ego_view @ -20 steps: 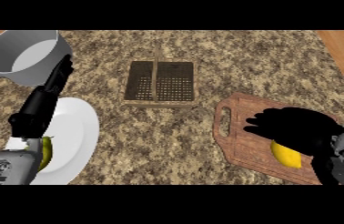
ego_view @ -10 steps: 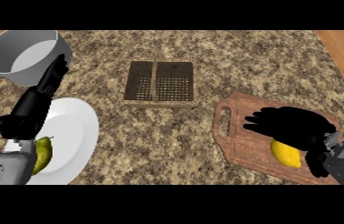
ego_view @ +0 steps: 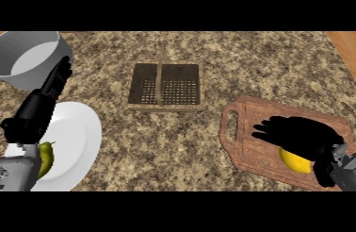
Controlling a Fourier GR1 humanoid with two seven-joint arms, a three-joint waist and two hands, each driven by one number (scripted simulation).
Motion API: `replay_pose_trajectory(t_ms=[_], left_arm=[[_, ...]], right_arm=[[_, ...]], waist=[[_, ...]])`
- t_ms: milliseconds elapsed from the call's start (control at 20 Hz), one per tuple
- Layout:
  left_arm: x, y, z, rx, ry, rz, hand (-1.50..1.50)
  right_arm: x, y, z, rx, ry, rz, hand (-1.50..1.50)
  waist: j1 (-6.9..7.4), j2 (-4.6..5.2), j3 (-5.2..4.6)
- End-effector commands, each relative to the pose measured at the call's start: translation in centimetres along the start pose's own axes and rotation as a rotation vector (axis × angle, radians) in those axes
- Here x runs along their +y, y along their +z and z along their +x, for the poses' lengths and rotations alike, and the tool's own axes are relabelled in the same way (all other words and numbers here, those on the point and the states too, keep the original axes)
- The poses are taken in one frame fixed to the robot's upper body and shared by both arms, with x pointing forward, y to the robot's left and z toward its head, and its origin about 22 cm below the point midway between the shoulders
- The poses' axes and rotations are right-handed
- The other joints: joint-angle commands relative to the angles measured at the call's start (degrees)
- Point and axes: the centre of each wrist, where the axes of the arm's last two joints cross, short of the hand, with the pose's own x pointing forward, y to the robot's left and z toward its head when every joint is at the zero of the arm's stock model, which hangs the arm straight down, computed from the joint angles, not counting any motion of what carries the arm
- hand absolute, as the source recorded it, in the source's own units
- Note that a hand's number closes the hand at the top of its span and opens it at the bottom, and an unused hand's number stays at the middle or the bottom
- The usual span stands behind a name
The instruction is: Pick the lemon from the cutting board and place it in the basket
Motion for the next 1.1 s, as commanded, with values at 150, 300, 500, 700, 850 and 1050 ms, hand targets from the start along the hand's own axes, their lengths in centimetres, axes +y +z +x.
replay_pose_trajectory(t_ms=[150,300,500,700,850,1050], left_arm=[[-0.5,-0.3,1.5,0.009,0.005,-0.011,0.00],[0.5,0.1,0.5,-0.002,0.004,0.004,0.00],[-2.1,-0.7,0.8,0.006,0.011,-0.007,0.00],[-0.4,0.7,-0.3,-0.004,-0.006,0.010,0.00],[-0.1,-0.1,1.0,0.001,0.008,-0.019,0.00],[-0.7,-0.3,0.0,0.002,0.013,0.005,0.00]], right_arm=[[2.9,-0.6,0.4,-0.016,-0.022,0.000,-1.50],[3.6,-0.2,-0.6,-0.001,-0.006,0.030,-1.50],[2.2,-1.8,-0.3,0.040,-0.014,0.018,-1.50],[3.9,-1.3,-1.5,0.039,-0.025,0.017,-1.50],[2.1,-2.6,-1.4,0.034,-0.013,0.041,-1.50],[4.8,-2.4,-1.5,0.024,-0.103,0.046,1.50]], waist=[[-0.10,-0.04,0.00],[-0.05,-0.02,0.00],[-0.05,0.01,-0.01],[-0.06,-0.02,-0.01],[0.15,-0.01,0.00],[-0.08,-0.02,-0.01]])
